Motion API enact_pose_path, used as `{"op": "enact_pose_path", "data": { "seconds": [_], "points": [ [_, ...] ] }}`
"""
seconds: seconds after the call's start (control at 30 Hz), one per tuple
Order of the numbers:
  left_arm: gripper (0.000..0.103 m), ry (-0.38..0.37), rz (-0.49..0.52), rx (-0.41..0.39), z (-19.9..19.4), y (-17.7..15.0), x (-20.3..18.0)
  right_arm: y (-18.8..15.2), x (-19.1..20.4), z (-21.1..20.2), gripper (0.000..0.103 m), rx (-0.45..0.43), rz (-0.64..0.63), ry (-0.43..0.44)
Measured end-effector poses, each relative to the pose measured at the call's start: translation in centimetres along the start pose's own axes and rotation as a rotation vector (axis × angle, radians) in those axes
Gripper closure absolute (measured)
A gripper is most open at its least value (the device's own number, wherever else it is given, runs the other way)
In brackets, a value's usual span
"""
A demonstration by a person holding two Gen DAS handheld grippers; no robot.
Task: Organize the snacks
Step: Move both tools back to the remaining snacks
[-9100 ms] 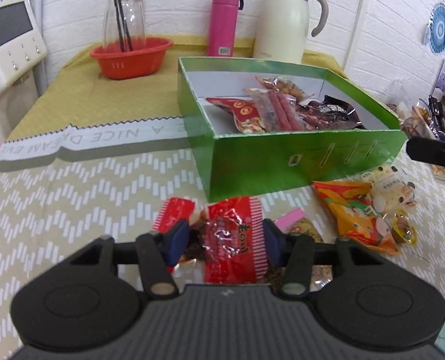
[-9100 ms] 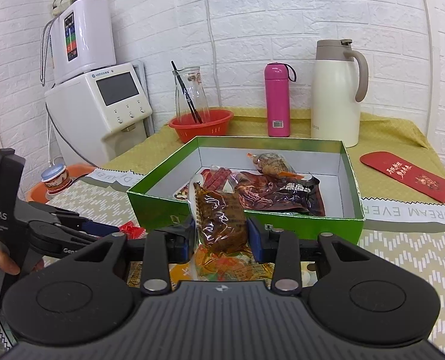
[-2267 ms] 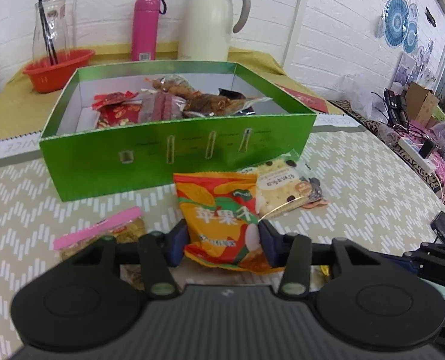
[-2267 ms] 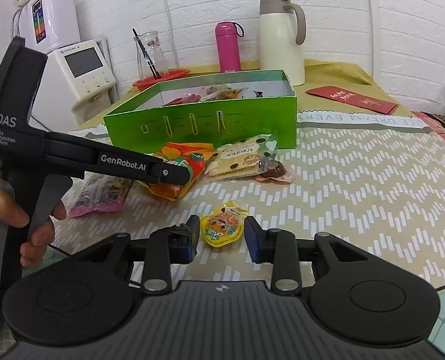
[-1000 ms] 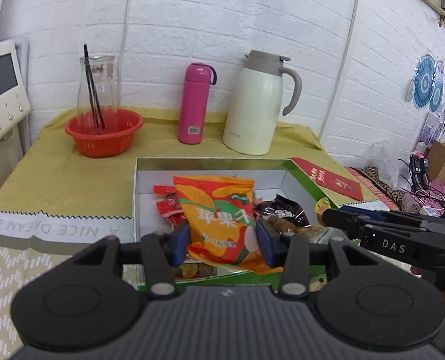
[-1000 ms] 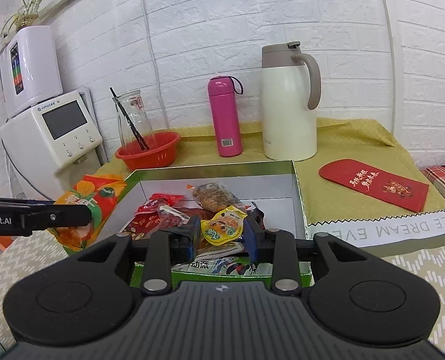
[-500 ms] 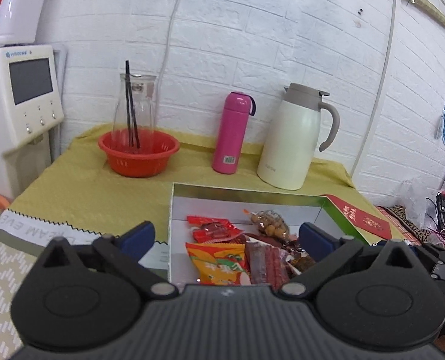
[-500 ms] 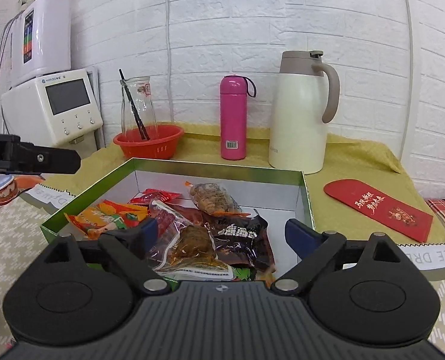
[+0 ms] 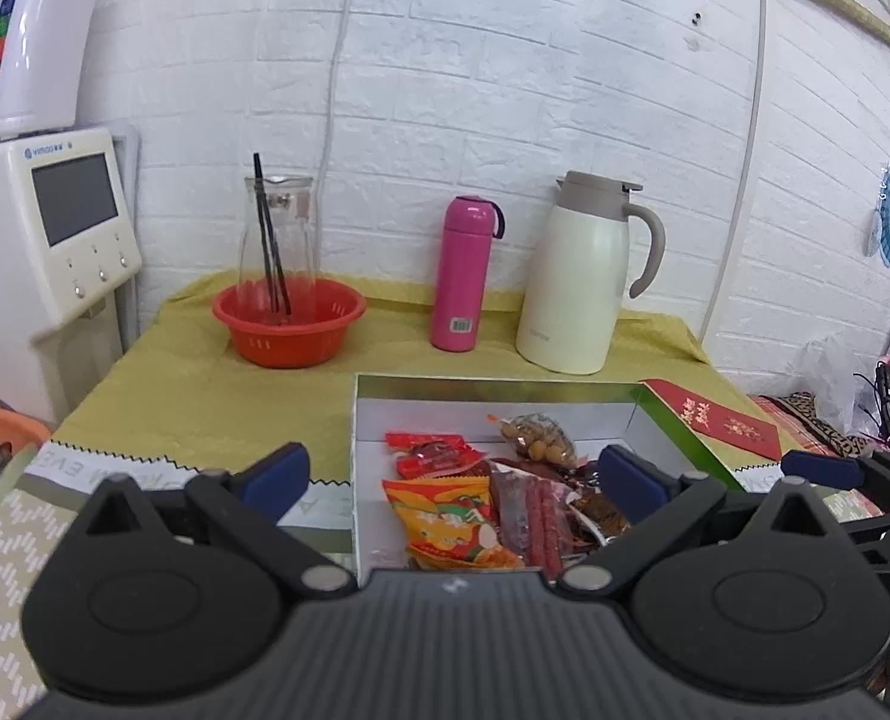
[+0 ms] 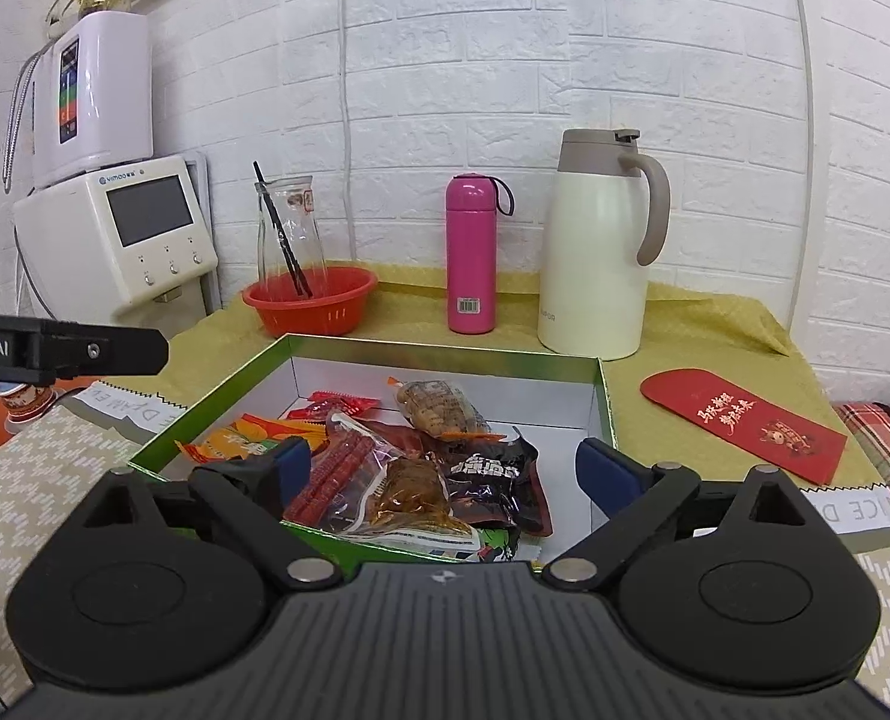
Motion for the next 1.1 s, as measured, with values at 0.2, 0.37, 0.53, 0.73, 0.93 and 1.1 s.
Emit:
{"op": "enact_pose_path", "data": {
  "seconds": [0.2, 0.37, 0.53, 0.73, 0.93, 1.1],
  "points": [
    [0.001, -0.048, 0.029, 0.000, -3.1, -0.4, -0.2, 0.6, 1.0, -3.3, 0.000, -0.010, -0.029, 0.029],
    [0.001, -0.086, 0.026, 0.039, -5.4, -1.6, 0.1, 0.2, 1.2, -5.9, 0.000, 0.016, -0.057, 0.046],
    [0.001, -0.113, 0.088, 0.067, -7.3, -4.0, -0.3, -1.3, 1.0, -8.1, 0.000, 0.072, -0.065, 0.061],
    [0.001, -0.100, 0.149, 0.097, -8.0, -7.5, -0.5, -4.4, 0.9, -8.7, 0.000, 0.146, -0.074, 0.066],
    [0.001, -0.116, 0.136, 0.182, -7.1, -10.4, -0.2, -7.9, -0.3, -6.2, 0.000, 0.228, -0.072, 0.074],
    [0.001, -0.110, 0.147, 0.205, -6.4, -11.1, -0.1, -10.0, -1.8, -3.0, 0.000, 0.306, -0.076, 0.064]
  ]
}}
Point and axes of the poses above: each gripper's, at about its wrist camera, not at the fingertips, and z roughly the way its jaws point, x to its left, y to its top, the point moved 4 cm from there along z, roughly the way its jaws point, and after that the axes turned 13 degrees about y, right-handed, at the moved point
